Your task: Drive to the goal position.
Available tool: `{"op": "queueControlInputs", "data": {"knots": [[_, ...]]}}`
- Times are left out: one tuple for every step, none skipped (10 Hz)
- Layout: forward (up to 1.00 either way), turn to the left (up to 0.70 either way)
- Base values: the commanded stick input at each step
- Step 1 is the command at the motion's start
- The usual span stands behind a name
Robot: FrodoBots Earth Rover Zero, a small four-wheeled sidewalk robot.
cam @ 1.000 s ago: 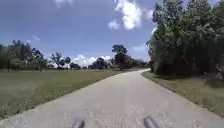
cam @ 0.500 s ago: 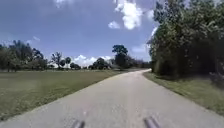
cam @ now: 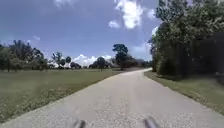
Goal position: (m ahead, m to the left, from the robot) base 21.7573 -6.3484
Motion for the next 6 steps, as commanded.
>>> {"op": "queueControlInputs", "data": {"knots": [[0.50, 0.00], [0.50, 0.00], [0.50, 0.00], [0.50, 0.00], [0.50, 0.00], [0.50, 0.00]]}}
